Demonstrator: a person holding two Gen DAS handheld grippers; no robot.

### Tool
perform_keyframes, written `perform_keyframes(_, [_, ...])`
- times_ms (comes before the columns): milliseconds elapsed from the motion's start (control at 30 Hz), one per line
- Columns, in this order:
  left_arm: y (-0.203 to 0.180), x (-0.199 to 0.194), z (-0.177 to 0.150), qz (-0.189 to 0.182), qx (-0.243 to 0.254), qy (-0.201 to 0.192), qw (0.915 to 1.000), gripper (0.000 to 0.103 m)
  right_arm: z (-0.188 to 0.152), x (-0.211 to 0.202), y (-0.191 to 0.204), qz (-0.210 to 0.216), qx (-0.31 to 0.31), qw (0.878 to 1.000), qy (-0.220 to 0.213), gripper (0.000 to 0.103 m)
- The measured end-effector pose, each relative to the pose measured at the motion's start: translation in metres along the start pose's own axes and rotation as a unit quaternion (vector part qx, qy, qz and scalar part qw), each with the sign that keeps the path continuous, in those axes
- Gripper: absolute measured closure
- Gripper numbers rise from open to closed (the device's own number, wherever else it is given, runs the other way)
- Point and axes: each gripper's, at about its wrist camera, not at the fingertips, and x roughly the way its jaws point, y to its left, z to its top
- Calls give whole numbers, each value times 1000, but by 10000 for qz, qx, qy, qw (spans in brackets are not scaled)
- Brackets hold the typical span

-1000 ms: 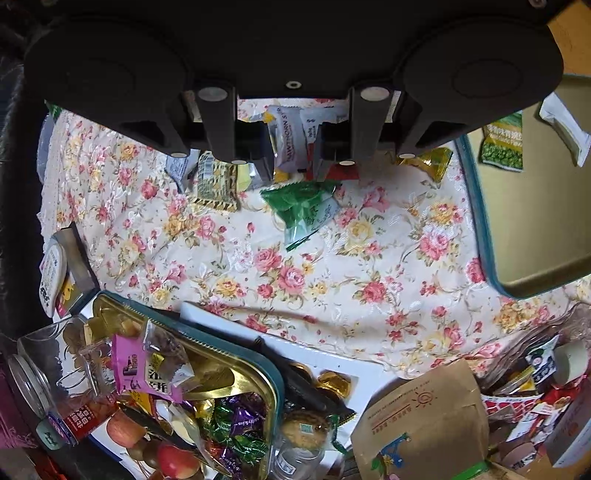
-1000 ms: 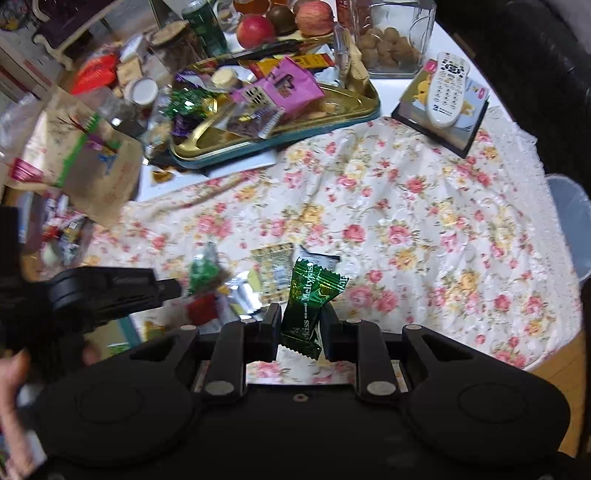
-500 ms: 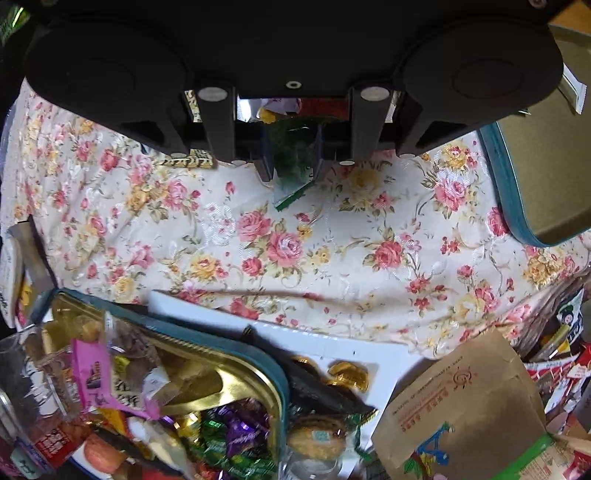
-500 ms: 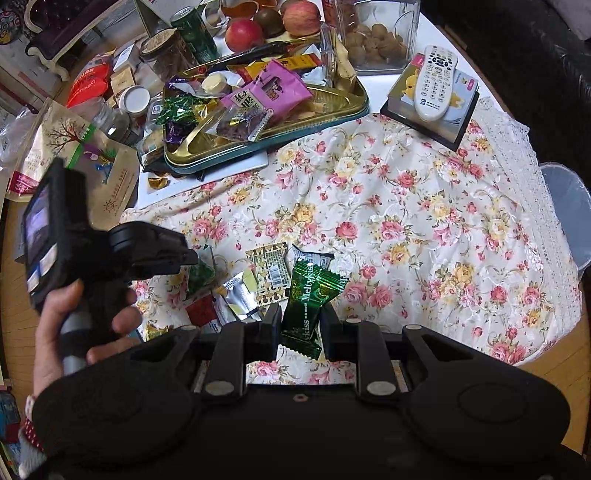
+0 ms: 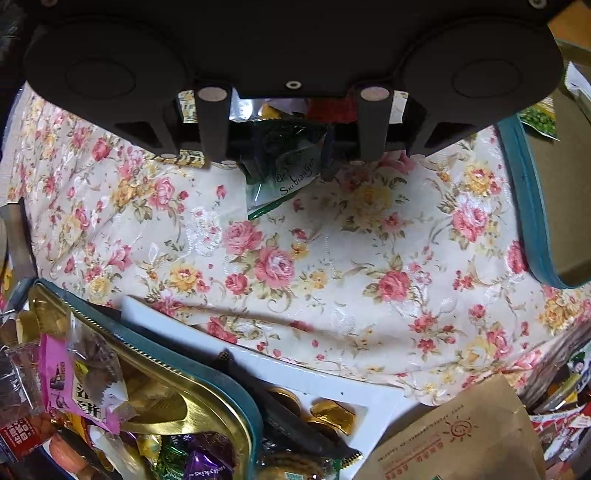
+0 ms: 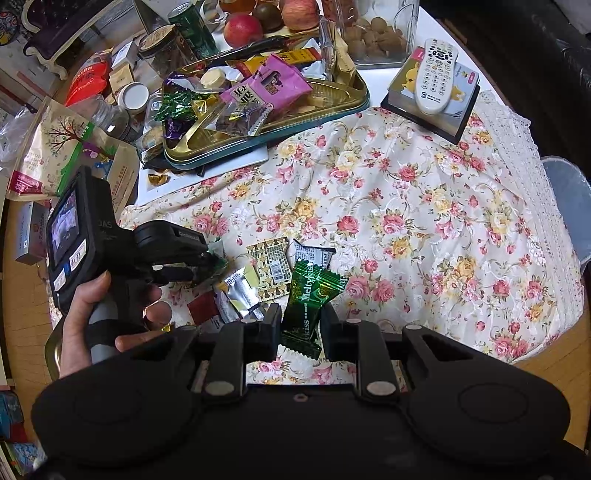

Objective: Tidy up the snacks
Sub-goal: 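Lift the green candy with the right tool while the left grasps another wrapped snack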

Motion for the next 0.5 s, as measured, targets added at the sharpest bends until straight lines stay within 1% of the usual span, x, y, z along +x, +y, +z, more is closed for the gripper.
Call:
perform_keyframes(33, [1, 0, 0, -110, -69, 8, 9999, 62, 0, 0, 0, -4, -1, 10000, 8, 80])
perform_keyframes(133, [7, -6, 1, -522, -345, -97, 9980, 63, -1, 0, -1, 3, -7, 10000, 2, 80])
perform_keyframes(200, [8, -13, 4, -638, -437, -170, 9969, 62, -1, -1, -1, -16, 18, 10000, -24, 80])
perform_keyframes(267, [7, -14, 5, -547, -392, -219, 9975, 62, 0, -1, -2, -42, 44, 10000, -52, 80])
perform_keyframes(333, [5, -7, 5, -406, -293, -145, 9986, 62, -1, -2, -2, -49, 55, 10000, -61, 80])
perform_keyframes(367, [3, -2, 5, -358, -222, -90, 9991, 58, 0, -1, -2, -45, 53, 10000, -54, 80])
perform_keyframes(400, [0, 0, 3, -287, -152, -146, 9994, 56, 0, -1, -1, -41, 47, 10000, -46, 80])
perform_keyframes(433, [-4, 0, 2, -192, -59, -222, 9996, 55, 0, -1, -1, -43, 35, 10000, -40, 80])
perform_keyframes(500, [-13, 3, 1, -131, 121, -235, 9996, 53, -1, 0, 1, -70, 18, 10000, -44, 80])
